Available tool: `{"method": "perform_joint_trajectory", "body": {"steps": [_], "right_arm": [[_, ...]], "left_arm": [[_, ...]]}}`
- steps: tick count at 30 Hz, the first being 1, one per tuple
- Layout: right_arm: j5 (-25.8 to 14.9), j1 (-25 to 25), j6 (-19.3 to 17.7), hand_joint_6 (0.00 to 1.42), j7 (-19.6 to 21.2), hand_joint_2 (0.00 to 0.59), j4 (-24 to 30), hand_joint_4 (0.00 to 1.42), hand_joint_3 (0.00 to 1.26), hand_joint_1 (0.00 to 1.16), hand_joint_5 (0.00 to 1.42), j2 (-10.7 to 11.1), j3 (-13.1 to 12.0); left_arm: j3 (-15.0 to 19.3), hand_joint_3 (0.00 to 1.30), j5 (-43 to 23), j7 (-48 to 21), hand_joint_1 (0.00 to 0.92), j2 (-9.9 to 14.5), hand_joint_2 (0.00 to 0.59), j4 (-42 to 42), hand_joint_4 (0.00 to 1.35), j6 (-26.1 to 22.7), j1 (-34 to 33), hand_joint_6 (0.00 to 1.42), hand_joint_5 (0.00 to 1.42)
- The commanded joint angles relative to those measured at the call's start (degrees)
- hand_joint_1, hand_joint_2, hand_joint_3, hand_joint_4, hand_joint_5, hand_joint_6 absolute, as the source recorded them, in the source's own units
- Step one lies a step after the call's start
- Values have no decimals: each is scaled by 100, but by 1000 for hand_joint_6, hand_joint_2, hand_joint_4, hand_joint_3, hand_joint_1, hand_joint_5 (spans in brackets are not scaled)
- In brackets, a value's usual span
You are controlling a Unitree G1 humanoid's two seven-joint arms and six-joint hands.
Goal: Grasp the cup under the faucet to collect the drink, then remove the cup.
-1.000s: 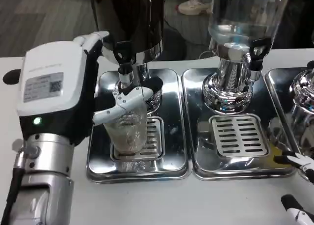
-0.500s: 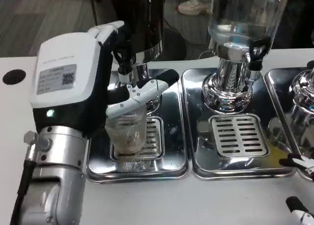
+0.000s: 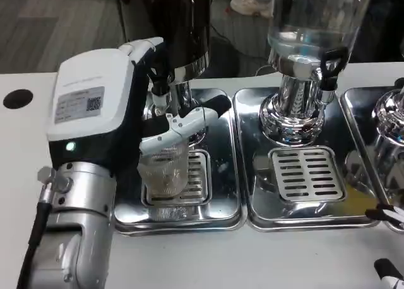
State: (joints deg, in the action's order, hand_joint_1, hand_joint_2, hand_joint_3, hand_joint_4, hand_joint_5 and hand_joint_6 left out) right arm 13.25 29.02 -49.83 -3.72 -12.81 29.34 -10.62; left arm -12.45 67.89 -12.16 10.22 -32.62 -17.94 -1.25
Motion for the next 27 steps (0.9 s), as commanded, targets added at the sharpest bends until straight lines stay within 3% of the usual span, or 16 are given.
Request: {"method": "perform_joint_trajectory", "body": {"steps": [1,27], "right_arm": [[-102,62,-136,0,-38,371,16,118,222,474,72,41,-66],[-86,15,-140,0,-51,371,34,120,213,474,72,5,-5]], "left_arm": [[-30,292,-42,-95,29,-20,51,94,241,6,22,869,610],[-161,353,-174,-158,29,-21,52,-114,319,219,554,887,655]]}}
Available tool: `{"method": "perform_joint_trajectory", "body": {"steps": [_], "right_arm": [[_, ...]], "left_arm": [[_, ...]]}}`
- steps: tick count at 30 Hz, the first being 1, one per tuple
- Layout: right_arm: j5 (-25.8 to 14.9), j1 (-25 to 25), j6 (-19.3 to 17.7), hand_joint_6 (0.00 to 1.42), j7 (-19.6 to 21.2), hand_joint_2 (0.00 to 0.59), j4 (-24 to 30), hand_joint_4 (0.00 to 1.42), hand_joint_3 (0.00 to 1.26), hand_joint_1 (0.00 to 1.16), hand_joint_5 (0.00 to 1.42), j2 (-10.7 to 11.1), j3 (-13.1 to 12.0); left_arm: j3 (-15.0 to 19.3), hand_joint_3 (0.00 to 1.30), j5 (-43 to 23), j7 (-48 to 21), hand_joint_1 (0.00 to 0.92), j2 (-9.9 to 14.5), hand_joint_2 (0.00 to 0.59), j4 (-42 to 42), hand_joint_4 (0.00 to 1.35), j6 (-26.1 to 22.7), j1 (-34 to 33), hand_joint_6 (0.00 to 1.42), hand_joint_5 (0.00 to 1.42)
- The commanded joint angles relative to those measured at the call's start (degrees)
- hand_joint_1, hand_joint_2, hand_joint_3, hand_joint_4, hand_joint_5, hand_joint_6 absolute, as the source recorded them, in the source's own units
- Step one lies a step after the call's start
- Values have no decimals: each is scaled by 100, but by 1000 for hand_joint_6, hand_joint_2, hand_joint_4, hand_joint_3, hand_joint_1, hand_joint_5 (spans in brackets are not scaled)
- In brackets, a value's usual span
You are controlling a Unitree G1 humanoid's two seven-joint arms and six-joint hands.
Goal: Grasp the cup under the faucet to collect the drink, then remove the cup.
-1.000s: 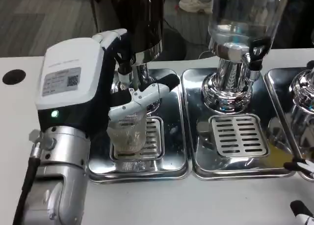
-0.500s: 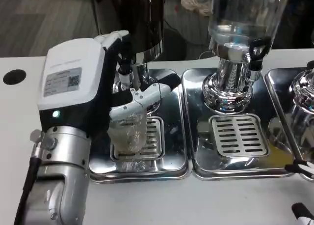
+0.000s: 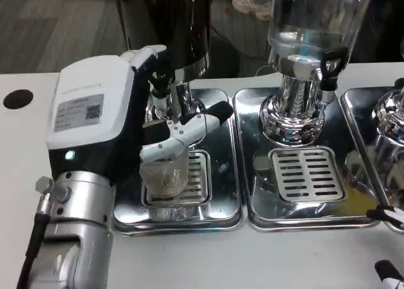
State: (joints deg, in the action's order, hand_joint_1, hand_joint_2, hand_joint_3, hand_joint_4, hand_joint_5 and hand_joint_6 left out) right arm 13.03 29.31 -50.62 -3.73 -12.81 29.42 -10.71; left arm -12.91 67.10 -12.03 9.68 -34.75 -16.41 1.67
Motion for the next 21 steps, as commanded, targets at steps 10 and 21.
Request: {"method": "perform_joint_trajectory", "body": {"steps": [10,21], "right_arm": [[-58,15,-60,0,-54,371,84,121,213,474,72,1,-1],[-7,50,-68,0,-22,371,297,121,214,474,79,57,-121]], "left_arm": [[-147,355,-131,-104,29,49,52,82,323,135,426,886,664],[-169,355,-130,-97,29,60,52,10,327,145,520,886,665]]}}
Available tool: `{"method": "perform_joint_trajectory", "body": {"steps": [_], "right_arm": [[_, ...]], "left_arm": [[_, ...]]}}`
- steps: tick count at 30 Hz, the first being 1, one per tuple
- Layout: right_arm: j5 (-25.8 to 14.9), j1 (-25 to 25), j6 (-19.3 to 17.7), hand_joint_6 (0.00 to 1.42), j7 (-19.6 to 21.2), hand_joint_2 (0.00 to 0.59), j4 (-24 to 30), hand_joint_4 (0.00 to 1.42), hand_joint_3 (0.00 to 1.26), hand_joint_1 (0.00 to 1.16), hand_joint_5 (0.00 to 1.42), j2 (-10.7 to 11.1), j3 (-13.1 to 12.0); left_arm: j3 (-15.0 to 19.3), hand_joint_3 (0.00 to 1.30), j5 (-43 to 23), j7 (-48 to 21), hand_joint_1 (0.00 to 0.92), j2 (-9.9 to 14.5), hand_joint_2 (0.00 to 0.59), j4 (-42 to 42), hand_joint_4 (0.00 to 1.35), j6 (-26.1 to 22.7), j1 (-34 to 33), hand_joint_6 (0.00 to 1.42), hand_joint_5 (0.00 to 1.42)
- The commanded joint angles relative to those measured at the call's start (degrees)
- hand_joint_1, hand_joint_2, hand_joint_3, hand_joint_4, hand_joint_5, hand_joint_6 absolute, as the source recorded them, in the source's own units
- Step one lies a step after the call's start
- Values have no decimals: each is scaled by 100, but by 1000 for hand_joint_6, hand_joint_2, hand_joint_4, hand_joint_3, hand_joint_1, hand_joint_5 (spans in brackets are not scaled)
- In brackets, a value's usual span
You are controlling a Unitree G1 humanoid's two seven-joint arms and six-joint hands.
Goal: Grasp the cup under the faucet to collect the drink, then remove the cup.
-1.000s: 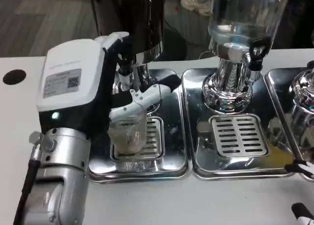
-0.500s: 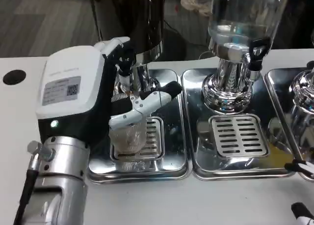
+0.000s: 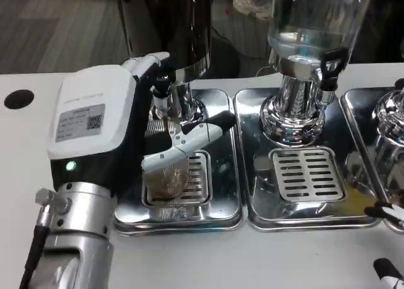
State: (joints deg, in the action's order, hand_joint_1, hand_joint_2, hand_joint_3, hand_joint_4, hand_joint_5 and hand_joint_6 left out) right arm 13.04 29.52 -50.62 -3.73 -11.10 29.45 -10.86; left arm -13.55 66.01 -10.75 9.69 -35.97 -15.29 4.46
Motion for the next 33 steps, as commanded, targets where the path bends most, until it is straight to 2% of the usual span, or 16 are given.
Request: {"method": "perform_joint_trajectory", "body": {"steps": [1,5,9,33], "right_arm": [[3,29,-70,0,-15,371,136,121,215,474,80,53,-115],[205,41,-136,0,84,371,249,122,219,474,80,36,-246],[224,44,-144,0,84,371,276,122,221,474,75,5,-303],[144,148,-207,0,40,371,257,122,221,474,73,5,-298]], "left_arm": [[-108,355,-24,-225,29,59,52,123,327,34,256,886,665],[-113,355,-21,-216,29,66,52,98,327,40,303,886,665],[-101,355,-5,-209,29,66,52,47,327,60,357,886,665],[-142,355,20,-211,29,41,52,-20,327,97,436,886,665]]}}
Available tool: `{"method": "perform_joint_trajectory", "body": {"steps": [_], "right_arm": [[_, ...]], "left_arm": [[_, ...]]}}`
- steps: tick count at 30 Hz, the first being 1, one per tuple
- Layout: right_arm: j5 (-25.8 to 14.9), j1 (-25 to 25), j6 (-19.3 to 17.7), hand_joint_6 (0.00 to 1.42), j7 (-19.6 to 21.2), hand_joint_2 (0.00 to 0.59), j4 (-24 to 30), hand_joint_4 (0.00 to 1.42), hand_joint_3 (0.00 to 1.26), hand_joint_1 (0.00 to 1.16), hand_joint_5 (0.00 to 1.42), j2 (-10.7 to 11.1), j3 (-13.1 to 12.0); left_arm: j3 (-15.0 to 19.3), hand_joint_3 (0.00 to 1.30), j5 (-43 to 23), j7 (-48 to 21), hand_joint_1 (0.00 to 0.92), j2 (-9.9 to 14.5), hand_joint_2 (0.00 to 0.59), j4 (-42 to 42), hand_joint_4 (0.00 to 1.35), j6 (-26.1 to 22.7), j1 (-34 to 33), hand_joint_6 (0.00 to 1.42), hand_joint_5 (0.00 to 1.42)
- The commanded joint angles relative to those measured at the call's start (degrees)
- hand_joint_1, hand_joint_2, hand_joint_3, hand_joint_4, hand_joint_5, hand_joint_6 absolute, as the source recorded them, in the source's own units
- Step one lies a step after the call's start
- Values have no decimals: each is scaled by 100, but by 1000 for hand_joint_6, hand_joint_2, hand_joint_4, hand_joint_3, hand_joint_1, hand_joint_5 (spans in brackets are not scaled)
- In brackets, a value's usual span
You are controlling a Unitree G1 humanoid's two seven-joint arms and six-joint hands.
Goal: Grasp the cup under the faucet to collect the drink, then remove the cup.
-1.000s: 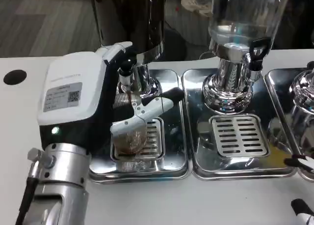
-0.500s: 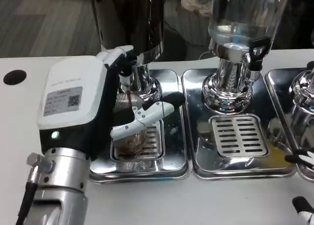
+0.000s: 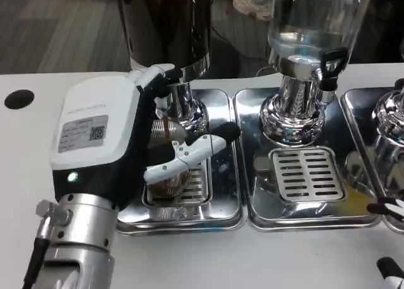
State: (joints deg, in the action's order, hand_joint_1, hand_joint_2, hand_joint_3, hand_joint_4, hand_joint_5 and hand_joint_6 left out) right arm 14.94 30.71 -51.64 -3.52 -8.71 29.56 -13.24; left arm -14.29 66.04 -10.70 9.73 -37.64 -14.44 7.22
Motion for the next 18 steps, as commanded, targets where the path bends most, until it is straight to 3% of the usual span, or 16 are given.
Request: {"method": "perform_joint_trajectory", "body": {"steps": [1,13,18], "right_arm": [[-49,31,-104,0,19,371,18,122,221,474,73,-5,-61],[-61,37,-96,0,-2,371,-6,122,221,474,73,-11,-25],[-68,35,-84,0,-21,371,20,122,221,474,73,-8,-8]], "left_arm": [[-70,355,19,-216,29,37,52,148,327,11,157,886,665],[-26,355,6,-152,29,27,52,94,322,18,155,886,665],[65,318,-50,-11,29,11,52,1,260,49,173,886,641]]}}
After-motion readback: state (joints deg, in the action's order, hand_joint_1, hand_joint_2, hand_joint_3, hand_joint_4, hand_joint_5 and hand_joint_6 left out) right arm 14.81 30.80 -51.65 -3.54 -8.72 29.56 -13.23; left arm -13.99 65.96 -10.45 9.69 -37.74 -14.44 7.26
